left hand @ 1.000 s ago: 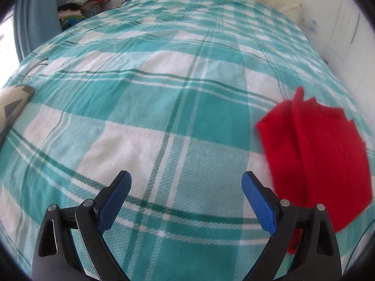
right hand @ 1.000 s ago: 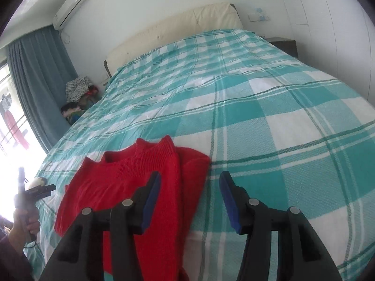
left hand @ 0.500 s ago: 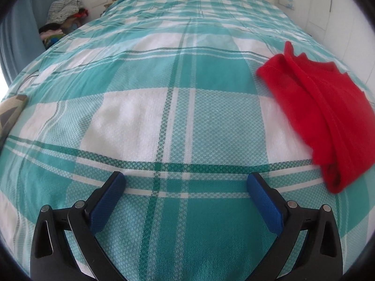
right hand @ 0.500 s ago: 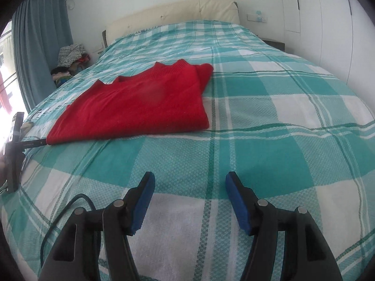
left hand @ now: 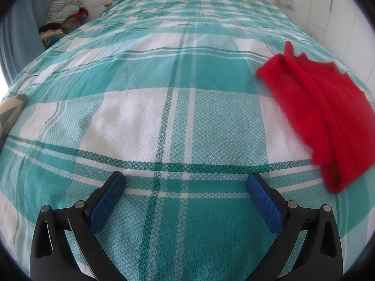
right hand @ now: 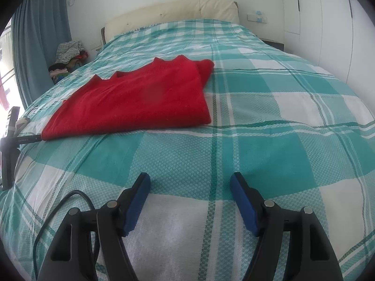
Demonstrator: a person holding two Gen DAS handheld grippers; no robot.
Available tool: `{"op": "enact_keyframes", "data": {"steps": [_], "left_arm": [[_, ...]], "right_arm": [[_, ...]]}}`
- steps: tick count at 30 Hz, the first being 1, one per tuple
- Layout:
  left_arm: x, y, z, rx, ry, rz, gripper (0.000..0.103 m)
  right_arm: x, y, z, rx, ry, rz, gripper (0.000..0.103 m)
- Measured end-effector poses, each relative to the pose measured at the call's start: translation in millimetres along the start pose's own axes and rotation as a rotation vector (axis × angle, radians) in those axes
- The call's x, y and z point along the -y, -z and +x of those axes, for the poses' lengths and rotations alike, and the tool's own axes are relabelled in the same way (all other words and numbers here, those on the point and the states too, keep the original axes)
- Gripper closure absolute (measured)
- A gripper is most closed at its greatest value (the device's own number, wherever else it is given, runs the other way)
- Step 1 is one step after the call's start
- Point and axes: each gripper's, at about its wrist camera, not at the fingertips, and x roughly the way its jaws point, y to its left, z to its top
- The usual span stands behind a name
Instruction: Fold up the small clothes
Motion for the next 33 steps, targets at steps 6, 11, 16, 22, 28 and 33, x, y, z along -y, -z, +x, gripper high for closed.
{"op": "enact_keyframes", "data": {"steps": [6, 11, 16, 22, 28, 33], "left_arm": [[-0.2, 0.5, -0.3, 0.000, 0.000, 0.000, 0.000], [0.0, 0.3, -0.1, 0.000, -0.002, -0.003, 0.000], [-0.1, 0.7, -0.2, 0.000, -0.002, -0.003, 0.000], [0.0, 0.4, 0.0, 0.000, -0.002, -0.003, 0.000], [-0.3, 1.2, -0.5, 0.000, -0.002, -0.003, 0.000], [-0.1, 1.0, -0.4, 0.000, -0.002, -0.003, 0.000]], "right_arm": [[-0.4, -0.3, 2.4, -0.004, 0.003, -0.001, 0.032], [2.9, 0.3, 3.6, -0.010, -0.006, 0.007, 0.031], [6.6, 1.3, 2.6, 0.000, -0.027, 0.026, 0.031], [8.9, 1.7, 1.0, 0.005, -0.049, 0.039, 0.030], [10.8, 2.0, -0.4, 0.010, -0.066, 0.051, 0.030], [10.9, 1.8, -0.5, 0.010, -0.066, 0.050, 0.029]]}}
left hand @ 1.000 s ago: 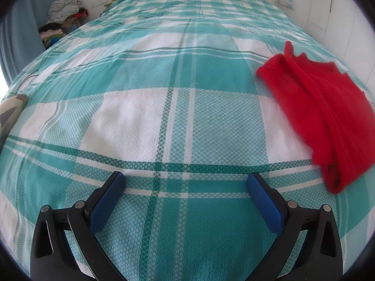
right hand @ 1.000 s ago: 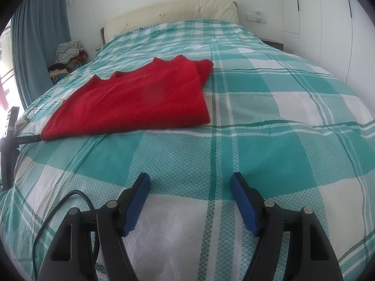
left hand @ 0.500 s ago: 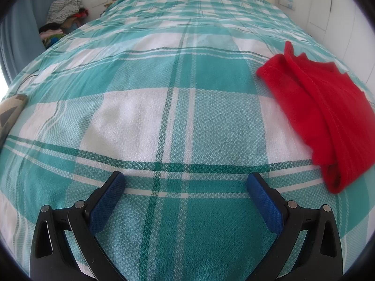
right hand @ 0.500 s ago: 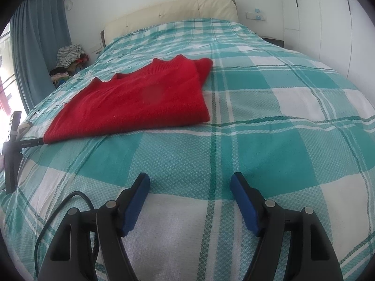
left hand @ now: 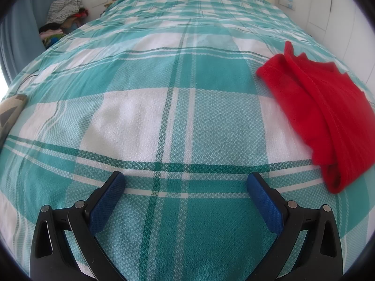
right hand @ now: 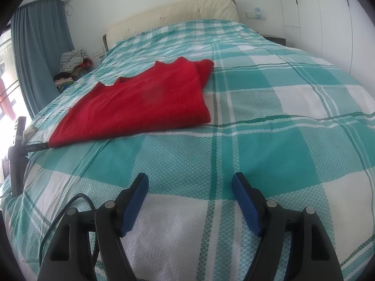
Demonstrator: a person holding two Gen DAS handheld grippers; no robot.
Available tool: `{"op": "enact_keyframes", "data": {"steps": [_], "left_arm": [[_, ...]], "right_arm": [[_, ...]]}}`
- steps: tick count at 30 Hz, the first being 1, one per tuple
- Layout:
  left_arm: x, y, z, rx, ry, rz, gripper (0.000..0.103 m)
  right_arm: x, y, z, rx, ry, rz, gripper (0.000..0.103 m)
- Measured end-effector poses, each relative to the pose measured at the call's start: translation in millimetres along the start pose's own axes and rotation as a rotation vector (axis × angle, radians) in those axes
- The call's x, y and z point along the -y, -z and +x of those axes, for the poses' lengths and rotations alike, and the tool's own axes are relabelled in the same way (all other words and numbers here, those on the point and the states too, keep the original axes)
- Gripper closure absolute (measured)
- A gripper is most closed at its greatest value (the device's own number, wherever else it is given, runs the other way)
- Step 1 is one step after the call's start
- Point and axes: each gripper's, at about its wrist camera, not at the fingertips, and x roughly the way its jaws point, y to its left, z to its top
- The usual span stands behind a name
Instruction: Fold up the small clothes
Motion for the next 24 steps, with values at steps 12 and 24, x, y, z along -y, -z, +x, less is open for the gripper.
{"op": "enact_keyframes", "data": {"steps": [12, 24], "left_arm": [[0.2, -0.1, 0.1, 0.000, 0.000, -0.001, 0.000], [0.5, -0.5, 0.7, 0.000, -0.001, 0.000, 0.000]], "right_arm": [[2.2, -0.1, 0.9, -0.001, -0.019, 0.010, 0.027], [6.0, 0.7, -0.6, 0.004, -0.046, 0.031, 0.027]]}}
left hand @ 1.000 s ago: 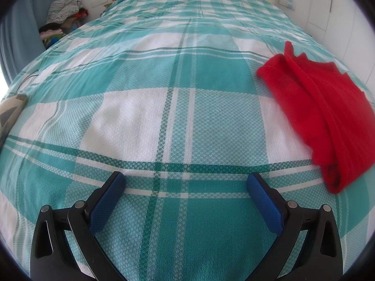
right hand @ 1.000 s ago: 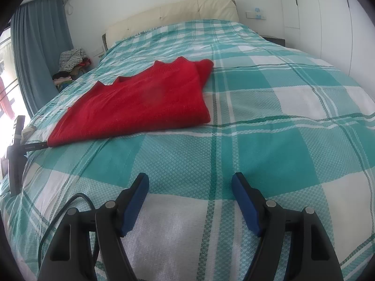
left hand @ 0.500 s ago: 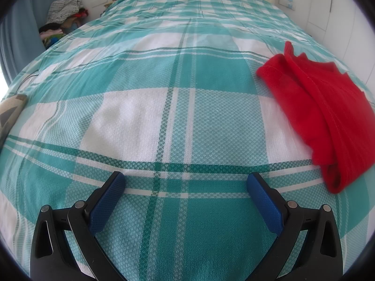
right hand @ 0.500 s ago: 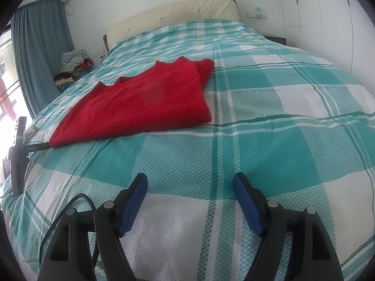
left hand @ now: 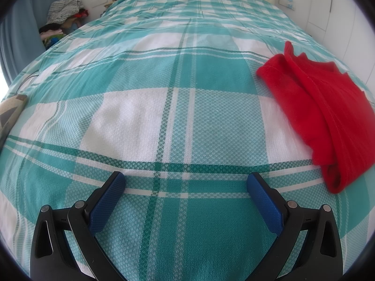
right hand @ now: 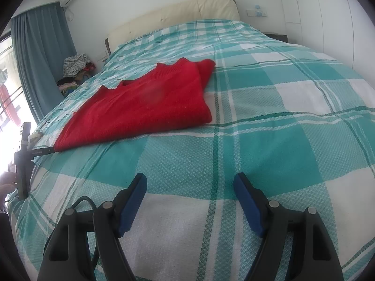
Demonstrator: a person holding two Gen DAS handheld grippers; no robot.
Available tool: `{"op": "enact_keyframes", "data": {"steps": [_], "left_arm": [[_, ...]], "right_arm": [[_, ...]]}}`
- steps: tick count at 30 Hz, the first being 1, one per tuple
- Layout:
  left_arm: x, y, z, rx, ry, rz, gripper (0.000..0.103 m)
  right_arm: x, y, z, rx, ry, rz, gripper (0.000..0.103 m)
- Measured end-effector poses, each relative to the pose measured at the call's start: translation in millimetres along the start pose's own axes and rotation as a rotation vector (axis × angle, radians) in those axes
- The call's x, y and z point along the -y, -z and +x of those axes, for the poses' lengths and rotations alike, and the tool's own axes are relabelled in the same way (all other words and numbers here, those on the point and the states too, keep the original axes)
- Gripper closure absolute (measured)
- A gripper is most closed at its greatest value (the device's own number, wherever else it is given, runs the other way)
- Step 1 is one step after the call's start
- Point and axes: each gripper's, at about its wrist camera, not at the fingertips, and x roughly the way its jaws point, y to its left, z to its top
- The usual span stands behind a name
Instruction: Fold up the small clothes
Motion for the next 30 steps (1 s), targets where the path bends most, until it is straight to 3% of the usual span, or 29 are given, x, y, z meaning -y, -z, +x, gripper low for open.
{"op": "enact_keyframes", "data": {"steps": [20, 30], "left_arm": [[-0.3, 0.5, 2.2, 0.004, -0.003, -0.017, 0.000], [4.3, 2.1, -3.9, -0.010, -0.046, -0.052, 0.000]], "right_arm": [[-0.6, 0.0, 0.4, 0.003, -0.010, 0.007, 0.026], [-0.1, 0.5, 0.3, 0.005, -0.015, 0.012, 0.026]]}}
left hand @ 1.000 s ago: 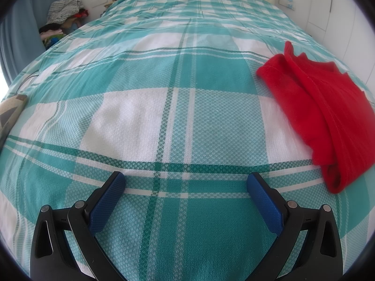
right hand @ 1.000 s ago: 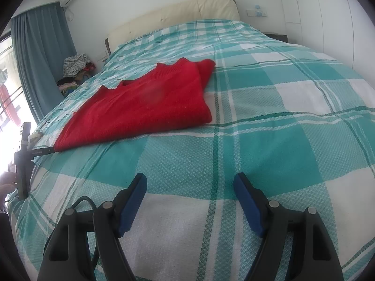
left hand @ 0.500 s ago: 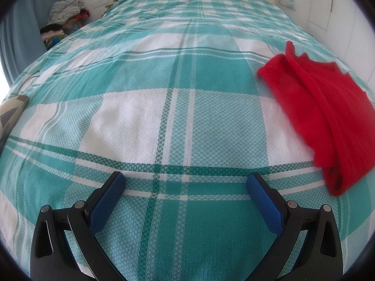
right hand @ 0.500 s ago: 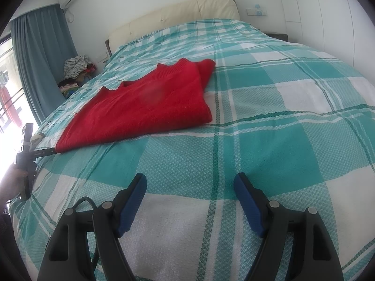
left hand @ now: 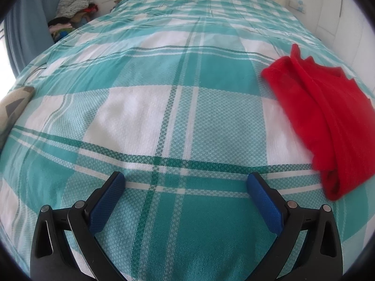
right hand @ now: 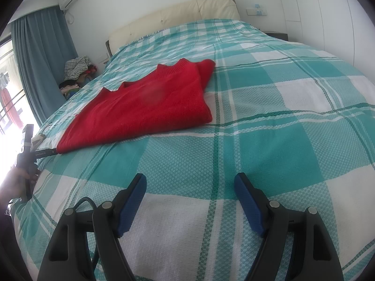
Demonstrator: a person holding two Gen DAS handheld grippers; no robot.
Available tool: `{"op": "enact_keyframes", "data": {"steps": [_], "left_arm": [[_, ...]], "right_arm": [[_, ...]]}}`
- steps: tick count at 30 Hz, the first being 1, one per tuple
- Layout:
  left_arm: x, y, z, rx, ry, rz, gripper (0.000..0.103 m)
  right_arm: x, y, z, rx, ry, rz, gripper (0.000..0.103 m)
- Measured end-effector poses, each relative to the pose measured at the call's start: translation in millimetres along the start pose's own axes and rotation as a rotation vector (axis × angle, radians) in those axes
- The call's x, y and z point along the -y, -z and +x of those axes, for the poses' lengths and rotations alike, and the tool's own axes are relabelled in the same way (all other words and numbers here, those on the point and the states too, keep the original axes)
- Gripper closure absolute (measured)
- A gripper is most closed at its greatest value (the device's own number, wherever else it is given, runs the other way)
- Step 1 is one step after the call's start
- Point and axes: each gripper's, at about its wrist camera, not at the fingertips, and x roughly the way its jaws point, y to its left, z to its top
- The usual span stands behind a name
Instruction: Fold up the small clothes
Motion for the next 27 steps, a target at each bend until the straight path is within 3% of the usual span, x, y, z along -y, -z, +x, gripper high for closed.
{"op": "enact_keyframes", "data": {"steps": [6, 12, 16, 18, 20, 24, 27], "left_arm": [[0.0, -5.6, -19.1, 0.049, -0.064, -0.061, 0.000], [6.4, -9.9, -69.1, 0.245, -0.106, -0.075, 0.000], [14.7, -9.6, -101.8, 0.389, -0.217, -0.089, 0.000], [17.0, -7.0, -113.1, 0.436, -0.237, -0.115, 0.000], [18.6, -3.8, -117.1, 0.421, -0.210, -0.141, 0.000], [26.6, 7.3, -113.1, 0.316, -0.106, -0.131, 0.000], [36.4, 15.0, -114.0, 0.290, -0.112, -0.065, 0.000]], "right_arm": [[0.4, -0.2, 0.1, 0.000, -0.002, 0.002, 0.026], [0.2, 0.0, -0.1, 0.001, -0.008, 0.006, 0.026], [0.5, 0.3, -0.6, 0.002, -0.011, 0.007, 0.026], [0.4, 0.5, -0.7, 0.002, -0.011, 0.007, 0.026], [-0.4, 0.7, -0.6, 0.002, -0.011, 0.007, 0.026], [0.9, 0.5, -0.7, 0.001, -0.010, 0.007, 0.025], [0.3, -0.2, -1.6, -0.002, -0.009, 0.007, 0.025]]}}
